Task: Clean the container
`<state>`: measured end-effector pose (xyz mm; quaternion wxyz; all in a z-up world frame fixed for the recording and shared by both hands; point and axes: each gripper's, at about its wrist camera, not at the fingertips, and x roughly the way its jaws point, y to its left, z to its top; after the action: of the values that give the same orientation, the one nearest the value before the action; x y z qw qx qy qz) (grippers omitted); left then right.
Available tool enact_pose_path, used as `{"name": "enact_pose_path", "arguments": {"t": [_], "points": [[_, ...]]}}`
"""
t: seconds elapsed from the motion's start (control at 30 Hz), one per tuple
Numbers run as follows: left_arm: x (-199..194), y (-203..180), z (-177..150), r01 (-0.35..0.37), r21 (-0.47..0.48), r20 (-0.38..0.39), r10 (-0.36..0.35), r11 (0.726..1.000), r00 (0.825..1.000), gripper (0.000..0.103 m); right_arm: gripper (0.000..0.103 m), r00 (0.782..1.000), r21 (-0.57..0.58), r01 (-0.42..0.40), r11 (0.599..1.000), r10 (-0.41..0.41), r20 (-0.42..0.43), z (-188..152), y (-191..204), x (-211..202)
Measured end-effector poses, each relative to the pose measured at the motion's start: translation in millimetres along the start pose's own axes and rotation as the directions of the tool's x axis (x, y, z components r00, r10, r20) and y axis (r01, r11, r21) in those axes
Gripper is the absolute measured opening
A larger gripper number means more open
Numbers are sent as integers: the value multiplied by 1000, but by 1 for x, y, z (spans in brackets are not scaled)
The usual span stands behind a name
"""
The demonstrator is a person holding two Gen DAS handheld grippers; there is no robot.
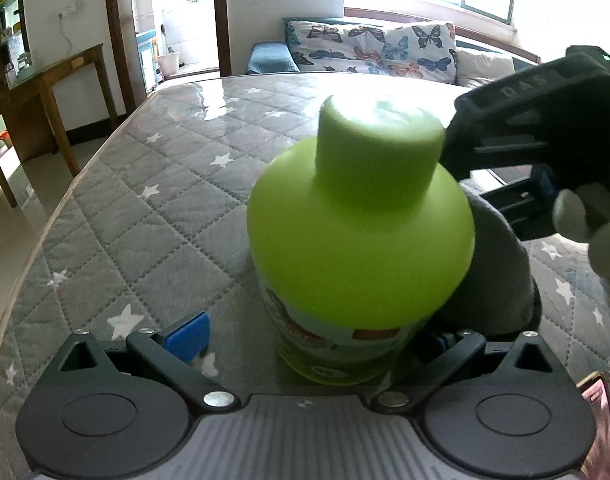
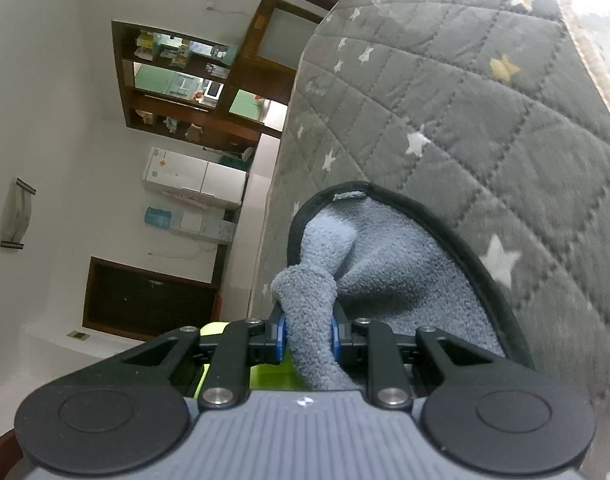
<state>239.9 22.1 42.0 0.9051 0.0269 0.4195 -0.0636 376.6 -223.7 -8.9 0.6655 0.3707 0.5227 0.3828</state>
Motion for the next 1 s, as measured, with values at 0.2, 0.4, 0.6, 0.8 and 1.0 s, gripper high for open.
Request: {"name": "enact_pose_path", "arguments": {"t": [0.2, 0.4, 0.6, 0.8, 1.0], "points": [[-5, 2, -5, -8, -10, 3, 8, 1000, 1000, 103, 20, 1000, 12, -12, 1000, 12, 1, -11, 1, -9], [-6, 2, -6, -7, -18, 12, 8, 1000, 1000, 103, 20, 994, -9, -106, 994, 107, 36, -10, 19, -25], [-8, 2, -5, -8, -22, 23, 8, 1000, 1000, 102, 20, 988, -64, -150, 987, 153, 30, 2, 44, -18], [-9, 2, -5, -5, -22, 29, 6, 1000, 1000, 102, 20, 990, -63, -139, 988, 140, 7, 9, 44, -1], [-10, 1, -3, -3, -25, 37, 4, 1000, 999, 102, 20, 997, -23, -81, 996, 81, -11, 7, 24, 10]]}}
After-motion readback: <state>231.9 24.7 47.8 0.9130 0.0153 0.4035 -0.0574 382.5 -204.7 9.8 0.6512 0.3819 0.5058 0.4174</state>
